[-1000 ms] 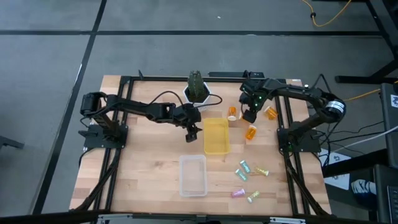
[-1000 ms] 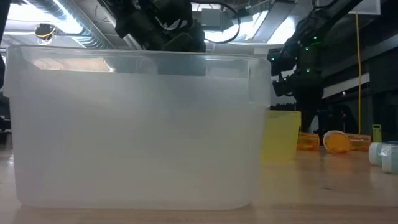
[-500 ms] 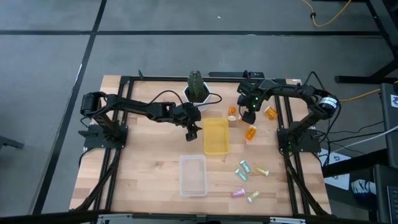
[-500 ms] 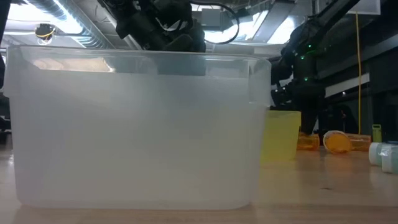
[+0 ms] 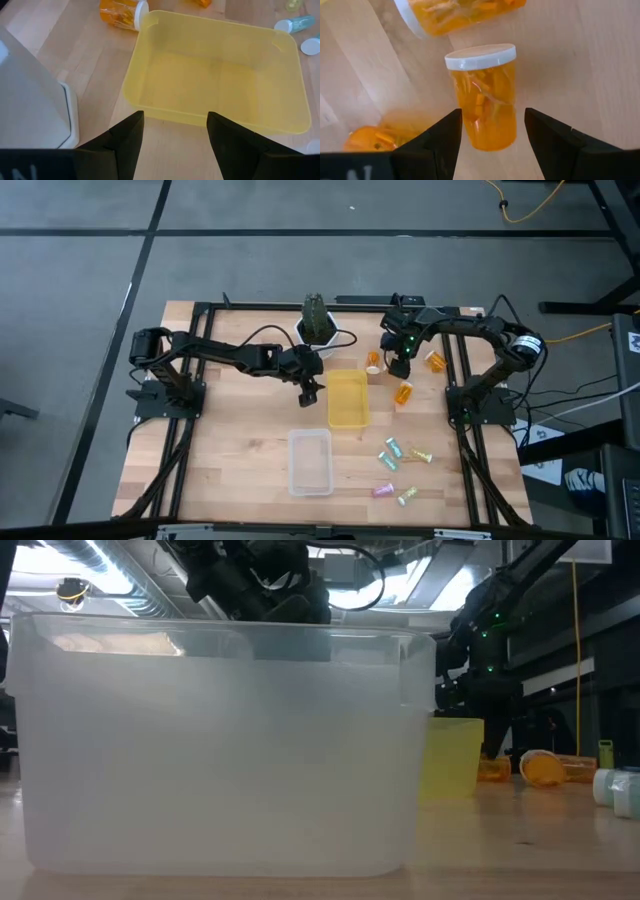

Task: Pick and place medicine bottles into bin by pill shape (circle, oval)
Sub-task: Put the large orange pill bottle into the transparent bin

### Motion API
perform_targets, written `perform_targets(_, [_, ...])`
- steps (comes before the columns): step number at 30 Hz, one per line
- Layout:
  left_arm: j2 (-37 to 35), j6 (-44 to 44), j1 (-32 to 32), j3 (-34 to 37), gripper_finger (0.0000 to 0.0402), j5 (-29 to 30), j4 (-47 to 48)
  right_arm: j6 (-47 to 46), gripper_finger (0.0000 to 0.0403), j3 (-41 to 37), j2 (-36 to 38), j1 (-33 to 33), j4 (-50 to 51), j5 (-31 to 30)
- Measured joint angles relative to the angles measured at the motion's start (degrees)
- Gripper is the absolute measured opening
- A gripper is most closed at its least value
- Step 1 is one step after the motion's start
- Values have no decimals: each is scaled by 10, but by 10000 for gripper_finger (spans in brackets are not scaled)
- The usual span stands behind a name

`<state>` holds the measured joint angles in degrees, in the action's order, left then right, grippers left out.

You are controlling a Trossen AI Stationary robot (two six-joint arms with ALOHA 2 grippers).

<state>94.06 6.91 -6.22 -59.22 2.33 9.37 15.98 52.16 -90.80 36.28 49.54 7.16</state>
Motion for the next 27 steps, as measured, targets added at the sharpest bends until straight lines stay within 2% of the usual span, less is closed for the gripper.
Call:
perform_targets(5, [0,0,0,0,212,0,0,34,218,0,-33,-6,-1,0])
perform_targets(11, [0,0,0,0,212,0,0,23,218,2,-73,-6,-13,-2])
perform_targets(19, [0,0,0,0,212,0,0,-4,217,-1,-67,-6,-22,-1])
perform_targets(27, [0,0,0,0,212,1,0,-78,170,-1,-52,-6,-5,0])
